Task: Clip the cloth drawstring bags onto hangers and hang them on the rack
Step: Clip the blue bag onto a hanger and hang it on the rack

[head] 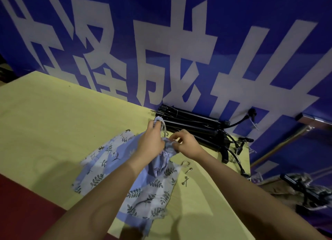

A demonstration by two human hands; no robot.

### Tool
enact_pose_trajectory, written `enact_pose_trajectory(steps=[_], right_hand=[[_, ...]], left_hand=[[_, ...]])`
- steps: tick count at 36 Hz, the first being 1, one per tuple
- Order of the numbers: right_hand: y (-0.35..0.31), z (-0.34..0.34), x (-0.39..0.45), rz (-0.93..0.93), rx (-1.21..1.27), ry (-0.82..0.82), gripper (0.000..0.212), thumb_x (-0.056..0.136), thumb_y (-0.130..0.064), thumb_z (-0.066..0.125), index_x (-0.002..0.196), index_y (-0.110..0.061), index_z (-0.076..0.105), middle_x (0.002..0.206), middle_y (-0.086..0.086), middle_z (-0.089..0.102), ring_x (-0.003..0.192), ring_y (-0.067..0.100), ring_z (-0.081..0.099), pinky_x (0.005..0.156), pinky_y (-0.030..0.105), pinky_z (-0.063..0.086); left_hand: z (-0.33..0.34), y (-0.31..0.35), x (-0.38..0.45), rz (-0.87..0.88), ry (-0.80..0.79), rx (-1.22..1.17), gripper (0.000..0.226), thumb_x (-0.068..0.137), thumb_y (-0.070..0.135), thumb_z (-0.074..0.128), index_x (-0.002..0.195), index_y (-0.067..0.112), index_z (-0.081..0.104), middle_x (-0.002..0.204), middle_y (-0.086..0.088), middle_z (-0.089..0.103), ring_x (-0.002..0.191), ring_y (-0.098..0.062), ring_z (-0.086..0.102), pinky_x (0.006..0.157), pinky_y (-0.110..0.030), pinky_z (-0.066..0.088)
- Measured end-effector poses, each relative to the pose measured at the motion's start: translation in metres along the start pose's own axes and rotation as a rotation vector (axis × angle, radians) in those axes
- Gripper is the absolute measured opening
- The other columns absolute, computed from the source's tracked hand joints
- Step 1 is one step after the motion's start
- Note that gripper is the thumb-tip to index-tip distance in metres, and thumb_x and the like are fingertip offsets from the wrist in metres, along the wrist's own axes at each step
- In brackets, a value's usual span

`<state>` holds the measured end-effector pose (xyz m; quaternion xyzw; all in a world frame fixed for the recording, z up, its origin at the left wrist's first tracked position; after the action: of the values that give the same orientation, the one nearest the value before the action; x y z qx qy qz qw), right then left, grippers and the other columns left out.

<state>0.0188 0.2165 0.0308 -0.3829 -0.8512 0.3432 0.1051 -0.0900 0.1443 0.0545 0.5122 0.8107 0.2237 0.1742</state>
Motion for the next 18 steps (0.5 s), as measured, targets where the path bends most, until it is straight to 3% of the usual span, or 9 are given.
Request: enact_pose_trajectory(steps=[7, 10, 13, 18], right_hand=[[0.034, -0.015, 0.025, 0.134, -0.088, 0.136, 0.021, 0.089, -0.006, 0.048, 0.102, -0.007, 0.065, 0.114, 0.013, 0.055, 0.103, 0.026, 0.052, 0.085, 0.035, 0.047], [0.047, -0.022, 0.037, 0.192, -0.144, 0.145, 0.026, 0.09, -0.006, 0.047, 0.113, -0.004, 0.06, 0.12, 0.015, 0.051, 0.106, 0.033, 0.053, 0.09, 0.039, 0.047], [0.06, -0.027, 0.055, 0.219, -0.285, 0.094, 0.038, 0.091, -0.008, 0.047, 0.128, -0.008, 0.051, 0.131, 0.014, 0.047, 0.119, 0.033, 0.046, 0.097, 0.04, 0.041], [0.077, -0.021, 0.082, 0.2, -0.524, -0.024, 0.063, 0.092, -0.022, 0.054, 0.147, -0.013, 0.024, 0.151, 0.009, 0.029, 0.135, 0.032, 0.032, 0.108, 0.041, 0.029]], left_hand=[[0.006, 0.006, 0.025, -0.058, -0.017, 0.013, 0.046, 0.088, 0.007, 0.054, 0.13, 0.007, 0.037, 0.129, -0.012, 0.036, 0.095, -0.037, 0.055, 0.074, -0.044, 0.047], [0.007, 0.005, 0.037, -0.052, 0.019, 0.009, 0.043, 0.088, 0.007, 0.055, 0.128, 0.007, 0.039, 0.128, -0.012, 0.037, 0.094, -0.035, 0.055, 0.072, -0.04, 0.045], [0.004, -0.001, 0.05, -0.047, 0.071, 0.023, 0.042, 0.089, 0.008, 0.053, 0.129, 0.007, 0.041, 0.128, -0.011, 0.038, 0.09, -0.034, 0.056, 0.066, -0.035, 0.04], [0.002, -0.012, 0.066, -0.06, 0.083, 0.073, 0.045, 0.09, 0.013, 0.053, 0.132, 0.009, 0.038, 0.127, -0.011, 0.039, 0.1, -0.033, 0.054, 0.067, -0.032, 0.037]])
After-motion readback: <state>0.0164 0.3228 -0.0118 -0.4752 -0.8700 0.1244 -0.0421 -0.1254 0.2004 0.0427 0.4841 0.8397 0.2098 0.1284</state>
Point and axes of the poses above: each hand's wrist, its own x-axis towards the middle knuckle, its own z-axis out of the palm, y = z × x, the point moved 6 cm from there along x, towards the middle knuckle
